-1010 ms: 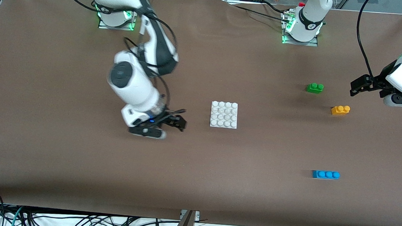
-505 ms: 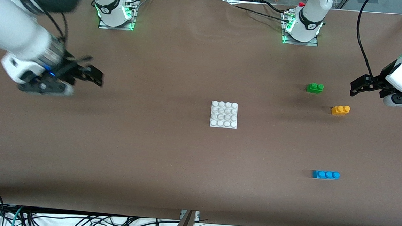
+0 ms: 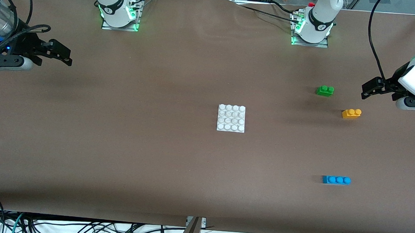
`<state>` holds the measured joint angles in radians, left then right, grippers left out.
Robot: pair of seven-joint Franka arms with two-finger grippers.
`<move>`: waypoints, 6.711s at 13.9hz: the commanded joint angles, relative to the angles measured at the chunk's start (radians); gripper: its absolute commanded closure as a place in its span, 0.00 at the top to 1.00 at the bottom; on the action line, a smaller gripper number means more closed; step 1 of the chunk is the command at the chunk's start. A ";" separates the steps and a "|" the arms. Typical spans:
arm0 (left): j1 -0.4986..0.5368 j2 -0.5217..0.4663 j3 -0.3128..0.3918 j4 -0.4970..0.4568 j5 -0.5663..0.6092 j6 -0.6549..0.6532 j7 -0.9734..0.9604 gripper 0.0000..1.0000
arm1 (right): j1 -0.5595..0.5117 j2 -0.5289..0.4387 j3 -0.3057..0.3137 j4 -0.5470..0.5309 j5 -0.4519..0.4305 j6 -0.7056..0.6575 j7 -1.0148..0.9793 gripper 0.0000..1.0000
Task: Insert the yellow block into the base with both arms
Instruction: 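Release the base plate and retract the right gripper to rest, then lower the left gripper over the yellow block, then close the left gripper on the yellow block and lift it, then carry the yellow block over the white base plate with the left gripper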
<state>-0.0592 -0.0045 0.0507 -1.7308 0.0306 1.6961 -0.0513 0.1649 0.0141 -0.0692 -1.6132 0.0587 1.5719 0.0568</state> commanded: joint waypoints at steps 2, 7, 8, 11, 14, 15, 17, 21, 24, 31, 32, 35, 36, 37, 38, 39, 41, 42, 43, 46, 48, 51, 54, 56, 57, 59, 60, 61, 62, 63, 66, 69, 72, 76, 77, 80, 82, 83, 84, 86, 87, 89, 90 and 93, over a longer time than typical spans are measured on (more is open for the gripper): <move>-0.007 0.008 0.008 0.022 -0.014 -0.016 0.001 1.00 | -0.022 0.013 0.026 0.045 -0.016 -0.006 -0.009 1.00; -0.007 0.008 0.008 0.020 -0.015 -0.016 0.001 1.00 | -0.027 0.012 0.022 0.082 -0.023 -0.030 -0.011 1.00; -0.007 0.008 0.008 0.022 -0.015 -0.016 0.001 1.00 | -0.028 0.012 0.022 0.084 -0.023 -0.032 -0.014 1.00; -0.008 0.008 0.008 0.022 -0.015 -0.016 0.001 1.00 | -0.031 0.013 -0.003 0.093 -0.028 -0.033 -0.015 1.00; -0.007 0.008 0.008 0.020 -0.017 -0.016 0.001 1.00 | -0.036 0.027 -0.041 0.104 -0.010 -0.030 -0.015 1.00; -0.007 0.008 0.008 0.020 -0.017 -0.016 -0.001 1.00 | -0.036 0.027 -0.041 0.105 -0.007 -0.024 -0.015 1.00; -0.007 0.008 0.008 0.019 -0.018 -0.018 0.001 1.00 | -0.033 0.027 -0.040 0.105 -0.013 -0.021 -0.006 1.00; 0.028 0.054 0.017 0.017 -0.029 -0.012 0.004 1.00 | -0.038 0.038 -0.043 0.105 -0.022 -0.021 -0.008 1.00; 0.091 0.145 0.017 0.013 -0.029 0.003 0.005 1.00 | -0.041 0.041 -0.047 0.105 -0.022 -0.020 -0.011 1.00; 0.148 0.143 0.017 -0.202 -0.012 0.226 0.083 1.00 | -0.041 0.043 -0.047 0.104 -0.026 -0.023 -0.012 1.00; 0.148 0.132 0.017 -0.245 0.001 0.267 0.083 1.00 | -0.041 0.043 -0.047 0.104 -0.026 -0.023 -0.014 1.00; 0.157 0.107 0.015 -0.376 0.075 0.402 0.083 1.00 | -0.041 0.043 -0.047 0.104 -0.037 -0.023 -0.014 1.00; 0.173 0.103 0.015 -0.415 0.077 0.446 0.087 1.00 | -0.039 0.043 -0.046 0.104 -0.040 -0.023 -0.015 1.00; 0.183 0.103 0.015 -0.456 0.077 0.500 0.105 1.00 | -0.036 0.043 -0.046 0.104 -0.042 -0.024 -0.015 1.00; 0.202 0.104 0.017 -0.499 0.077 0.569 0.132 1.00 | -0.034 0.043 -0.046 0.102 -0.042 -0.029 -0.017 1.00; 0.234 0.109 0.015 -0.544 0.077 0.641 0.154 1.00 | -0.034 0.043 -0.046 0.096 -0.042 -0.032 -0.017 1.00; 0.249 0.139 0.015 -0.607 0.077 0.773 0.191 1.00 | -0.033 0.041 -0.046 0.093 -0.040 -0.035 -0.017 1.00; 0.251 0.161 0.017 -0.613 0.077 0.809 0.200 1.00 | -0.033 0.040 -0.046 0.093 -0.040 -0.035 -0.015 1.00; 0.265 0.179 0.015 -0.615 0.077 0.830 0.200 1.00 | -0.033 0.038 -0.046 0.090 -0.040 -0.036 -0.015 1.00; 0.272 0.204 0.015 -0.622 0.092 0.855 0.226 1.00 | -0.033 0.033 -0.046 0.076 -0.040 -0.041 -0.015 1.00; 0.283 0.215 0.015 -0.622 0.112 0.859 0.228 1.00 | -0.033 0.026 -0.046 0.058 -0.040 -0.043 -0.015 1.00; 0.298 0.251 0.015 -0.645 0.112 0.941 0.226 1.00 | -0.033 0.024 -0.044 0.052 -0.042 -0.043 -0.017 1.00; 0.314 0.279 0.014 -0.652 0.107 0.961 0.214 1.00 | -0.031 0.024 -0.038 0.055 -0.060 -0.033 -0.081 1.00; 0.315 0.285 0.014 -0.652 0.100 0.961 0.211 1.00 | -0.024 0.026 -0.037 0.061 -0.079 -0.027 -0.120 1.00; 0.315 0.287 0.014 -0.652 0.098 0.961 0.209 1.00 | -0.022 0.026 -0.037 0.061 -0.080 -0.026 -0.121 1.00; 0.315 0.288 0.012 -0.655 0.098 0.961 0.196 1.00 | -0.021 0.026 -0.037 0.064 -0.080 -0.026 -0.121 1.00; 0.315 0.291 0.012 -0.656 0.097 0.961 0.195 1.00 | -0.021 0.033 -0.037 0.071 -0.077 -0.024 -0.123 1.00; 0.315 0.296 0.012 -0.658 0.095 0.962 0.194 1.00 | -0.016 0.038 -0.037 0.085 -0.076 -0.026 -0.121 1.00; 0.315 0.301 0.012 -0.658 0.083 0.962 0.194 1.00 | -0.016 0.040 -0.035 0.087 -0.076 -0.026 -0.121 1.00; 0.315 0.305 0.012 -0.659 0.065 0.962 0.194 1.00 | -0.016 0.040 -0.035 0.087 -0.076 -0.026 -0.121 1.00; 0.314 0.322 0.012 -0.658 0.057 0.964 0.194 0.74 | -0.016 0.041 -0.037 0.087 -0.076 -0.024 -0.120 1.00; 0.314 0.322 0.009 -0.658 0.058 0.962 0.214 0.26 | -0.019 0.041 -0.037 0.087 -0.073 -0.024 -0.120 1.00; 0.314 0.321 0.008 -0.658 0.058 0.961 0.214 0.12 | -0.021 0.041 -0.038 0.087 -0.069 -0.024 -0.120 1.00; 0.314 0.282 0.005 -0.655 0.058 0.933 0.215 0.12 | -0.022 0.041 -0.038 0.087 -0.069 -0.024 -0.121 1.00; 0.311 0.253 0.000 -0.650 0.058 0.891 0.214 0.12 | -0.022 0.041 -0.038 0.087 -0.068 -0.024 -0.120 1.00; 0.311 0.157 -0.041 -0.635 0.058 0.752 0.209 0.12 | -0.022 0.041 -0.038 0.087 -0.069 -0.024 -0.120 1.00; 0.311 0.106 -0.072 -0.607 0.057 0.656 0.199 0.12 | -0.024 0.041 -0.038 0.087 -0.068 -0.024 -0.120 1.00; 0.311 0.091 -0.095 -0.566 0.057 0.578 0.195 0.12 | -0.024 0.041 -0.038 0.087 -0.068 -0.024 -0.120 1.00; 0.311 0.087 -0.124 -0.506 0.051 0.485 0.185 0.12 | -0.024 0.041 -0.038 0.087 -0.069 -0.024 -0.120 1.00; 0.311 0.089 -0.193 -0.382 0.048 0.319 0.128 0.12 | -0.024 0.041 -0.038 0.087 -0.068 -0.024 -0.120 1.00; 0.311 0.089 -0.237 -0.336 0.048 0.265 0.093 0.12 | -0.024 0.041 -0.038 0.087 -0.068 -0.024 -0.120 1.00; 0.309 0.093 -0.339 -0.261 0.046 0.182 0.006 0.12 | -0.024 0.041 -0.038 0.087 -0.068 -0.023 -0.120 1.00; 0.308 0.098 -0.398 -0.230 0.035 0.162 -0.040 0.12 | -0.024 0.041 -0.038 0.087 -0.068 -0.024 -0.120 1.00; 0.300 0.141 -0.550 -0.179 0.032 0.160 -0.218 0.13 | -0.024 0.041 -0.038 0.087 -0.068 -0.023 -0.120 1.00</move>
<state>0.2393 0.0799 -0.4292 -1.9689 0.0753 1.8820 -0.1813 0.1455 0.0548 -0.1094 -1.5390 -0.0032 1.5509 -0.0522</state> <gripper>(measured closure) 0.322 0.000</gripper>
